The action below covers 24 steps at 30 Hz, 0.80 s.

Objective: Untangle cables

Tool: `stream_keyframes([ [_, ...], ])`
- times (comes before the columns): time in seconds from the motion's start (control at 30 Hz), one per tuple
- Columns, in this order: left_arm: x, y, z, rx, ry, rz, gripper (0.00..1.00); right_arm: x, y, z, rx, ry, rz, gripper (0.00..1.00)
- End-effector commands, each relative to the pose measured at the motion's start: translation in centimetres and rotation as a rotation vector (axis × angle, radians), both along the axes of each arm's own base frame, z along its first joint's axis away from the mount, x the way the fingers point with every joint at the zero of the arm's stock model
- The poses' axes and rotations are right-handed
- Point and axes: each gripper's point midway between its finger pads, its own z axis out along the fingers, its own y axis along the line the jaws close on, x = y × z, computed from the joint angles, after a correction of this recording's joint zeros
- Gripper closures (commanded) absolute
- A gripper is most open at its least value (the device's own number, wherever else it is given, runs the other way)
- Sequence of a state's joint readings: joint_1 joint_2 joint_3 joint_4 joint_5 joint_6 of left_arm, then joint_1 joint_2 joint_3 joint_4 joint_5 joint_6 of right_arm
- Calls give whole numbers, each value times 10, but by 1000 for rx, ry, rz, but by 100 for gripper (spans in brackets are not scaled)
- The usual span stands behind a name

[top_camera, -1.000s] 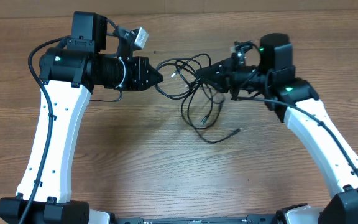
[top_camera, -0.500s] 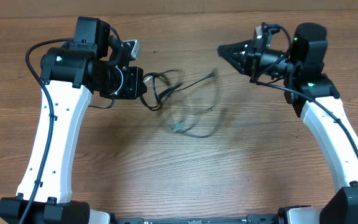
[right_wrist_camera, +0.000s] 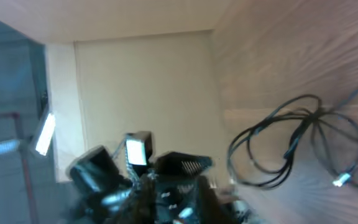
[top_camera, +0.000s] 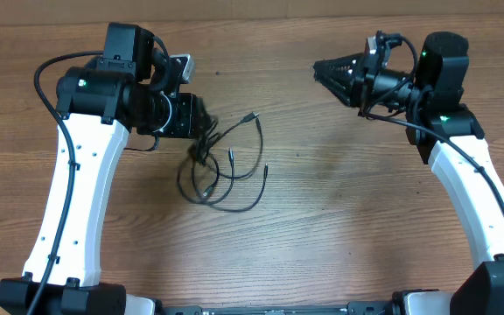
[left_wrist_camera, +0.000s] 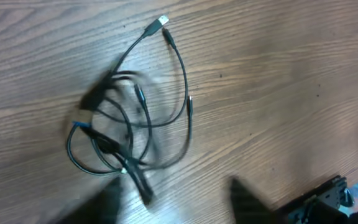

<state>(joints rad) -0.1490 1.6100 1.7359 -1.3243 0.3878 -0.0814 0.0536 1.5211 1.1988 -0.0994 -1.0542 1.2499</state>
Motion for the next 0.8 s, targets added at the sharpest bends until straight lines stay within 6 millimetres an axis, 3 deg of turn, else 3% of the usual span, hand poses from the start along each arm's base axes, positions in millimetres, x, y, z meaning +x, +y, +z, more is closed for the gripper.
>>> stream_keyframes([
  [0.0,-2,6,8,27,-39,2,20,-2,-4,2,-77,-105,-3,75],
  [0.13,0,13,5,65,-44,19,0,-3,-10,-23,-153,-37,-37,72],
  [0.27,1,15,5,77,-46,24,0,-6,-16,-42,-231,-12,-54,66],
  [0.53,-1,42,-4,224,-29,83,0,-14,-41,-90,-493,15,-86,37],
  [0.77,-6,47,-35,229,68,197,0,-17,-79,-124,-716,136,-214,21],
])
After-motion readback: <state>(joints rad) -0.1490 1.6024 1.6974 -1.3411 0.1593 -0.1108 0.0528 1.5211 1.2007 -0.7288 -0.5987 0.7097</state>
